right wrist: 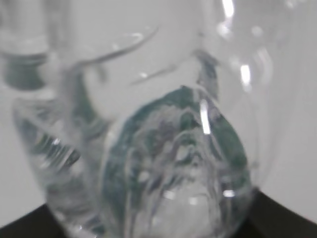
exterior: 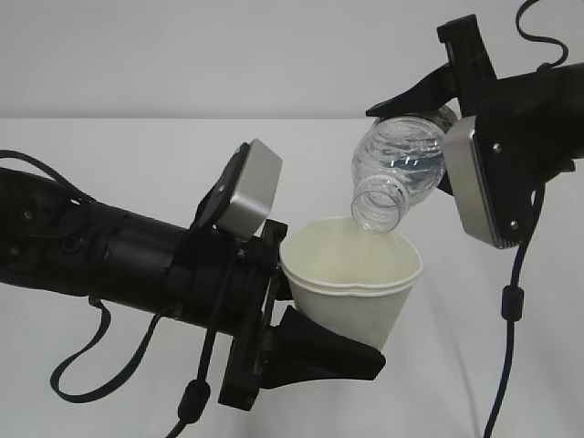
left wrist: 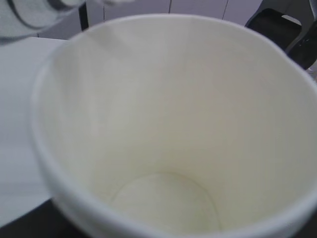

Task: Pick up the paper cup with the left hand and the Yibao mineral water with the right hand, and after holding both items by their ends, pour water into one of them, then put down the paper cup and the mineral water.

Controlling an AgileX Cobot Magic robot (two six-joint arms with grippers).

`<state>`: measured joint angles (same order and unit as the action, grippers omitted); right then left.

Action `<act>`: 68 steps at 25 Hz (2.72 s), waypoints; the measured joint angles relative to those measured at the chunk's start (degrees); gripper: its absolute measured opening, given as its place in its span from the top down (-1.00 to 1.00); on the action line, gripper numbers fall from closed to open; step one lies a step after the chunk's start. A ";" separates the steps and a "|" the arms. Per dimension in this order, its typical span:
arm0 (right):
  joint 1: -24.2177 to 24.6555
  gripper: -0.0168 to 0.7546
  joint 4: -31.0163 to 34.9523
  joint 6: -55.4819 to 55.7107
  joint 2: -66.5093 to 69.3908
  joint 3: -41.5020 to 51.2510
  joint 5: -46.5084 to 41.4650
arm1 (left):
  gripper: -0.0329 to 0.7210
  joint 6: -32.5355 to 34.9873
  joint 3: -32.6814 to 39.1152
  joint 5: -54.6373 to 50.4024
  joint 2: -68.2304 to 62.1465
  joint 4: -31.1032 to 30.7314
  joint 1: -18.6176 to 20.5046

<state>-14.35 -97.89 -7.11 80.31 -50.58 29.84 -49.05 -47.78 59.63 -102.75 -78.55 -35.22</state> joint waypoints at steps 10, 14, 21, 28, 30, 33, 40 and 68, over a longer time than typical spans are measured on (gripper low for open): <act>0.00 -0.12 0.00 -1.03 0.00 0.00 -0.13 | -0.26 -0.25 0.00 2.29 0.00 -0.76 0.00; 0.00 -0.12 0.00 -1.38 0.00 0.00 -0.13 | -0.26 -0.33 0.00 2.85 0.00 -0.76 0.00; 0.00 -0.12 0.12 -2.36 0.00 0.00 -0.17 | -0.26 -0.46 0.00 3.63 0.00 -1.37 0.00; 0.00 -0.12 0.12 -3.31 0.00 0.00 -0.26 | -0.25 -0.46 0.00 2.79 0.00 -1.58 0.00; 0.00 -0.12 0.12 -3.56 0.00 0.00 -0.30 | -0.25 -0.46 0.00 2.66 0.00 -1.58 0.00; 0.00 -0.12 0.12 -3.83 0.00 -0.14 -0.39 | -0.25 -0.46 0.00 1.77 0.00 -1.58 0.00; 0.00 -0.12 0.12 -4.00 0.00 -0.74 -0.39 | -0.25 -0.46 0.00 1.55 0.00 -1.58 0.00; 0.00 -0.12 0.12 -4.66 0.00 -2.05 0.70 | -0.25 -0.46 0.00 1.46 0.00 -1.48 0.00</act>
<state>-14.35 -97.77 -11.77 80.31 -52.64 30.54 -49.51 -47.78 61.09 -102.75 -80.03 -35.22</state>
